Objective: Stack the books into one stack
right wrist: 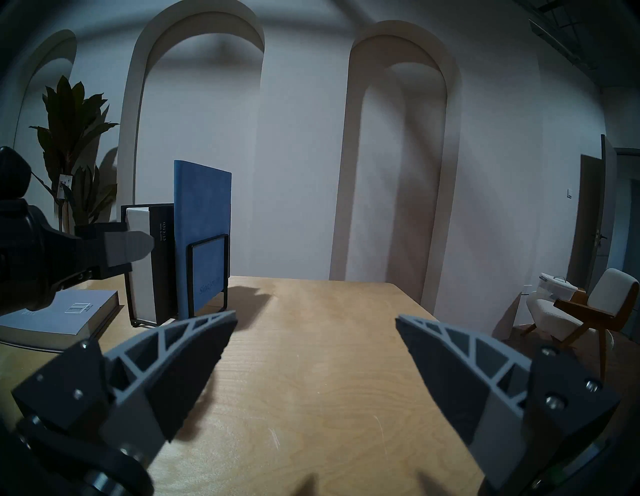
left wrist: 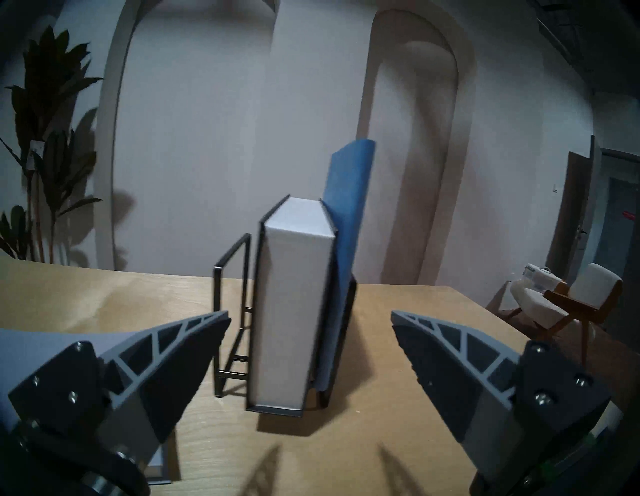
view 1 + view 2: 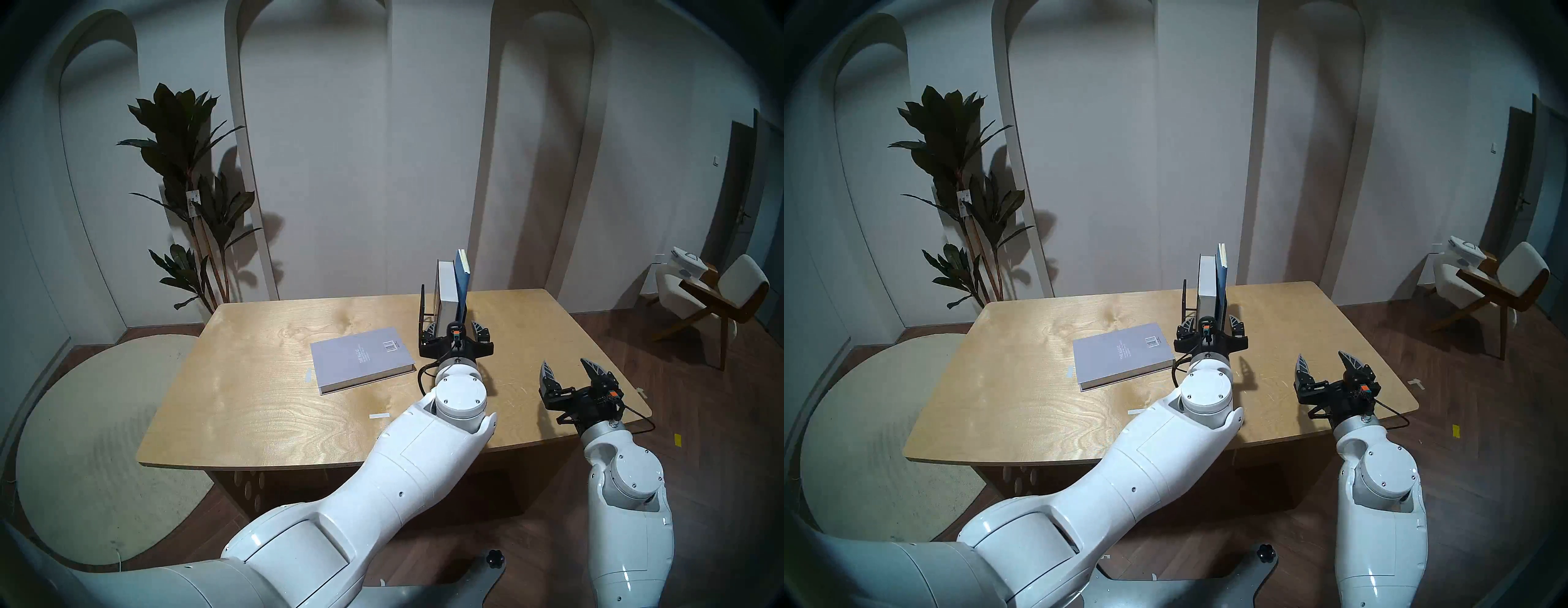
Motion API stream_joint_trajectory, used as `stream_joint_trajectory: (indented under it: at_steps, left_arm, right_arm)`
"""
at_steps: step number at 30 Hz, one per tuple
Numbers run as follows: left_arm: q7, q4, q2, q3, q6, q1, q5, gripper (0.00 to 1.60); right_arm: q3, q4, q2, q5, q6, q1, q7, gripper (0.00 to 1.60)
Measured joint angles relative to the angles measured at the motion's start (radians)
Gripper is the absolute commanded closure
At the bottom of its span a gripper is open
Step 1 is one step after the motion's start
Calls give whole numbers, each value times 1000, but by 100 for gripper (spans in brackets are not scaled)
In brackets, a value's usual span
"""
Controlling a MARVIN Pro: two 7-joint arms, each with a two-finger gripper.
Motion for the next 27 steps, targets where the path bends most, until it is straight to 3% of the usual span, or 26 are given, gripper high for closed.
stream_joint_trajectory:
  at_steps: [6, 13, 17, 27]
  left_arm:
    - [50, -75, 34, 0, 48, 27, 12, 0]
    - [-64, -93, 61, 10, 114, 13, -44, 0]
    - [-101, -48, 60, 9, 122, -13, -61, 0]
    - [-91, 106, 22, -26, 117, -75, -83, 0]
  right_arm:
    - [-1, 0, 0, 0, 0, 0, -2, 0]
    - [-2, -1, 1, 1, 0, -1, -5, 0]
    - [-2, -1, 1, 1, 0, -1, -6, 0]
    - [-3, -1, 3, 2, 0, -1, -8, 0]
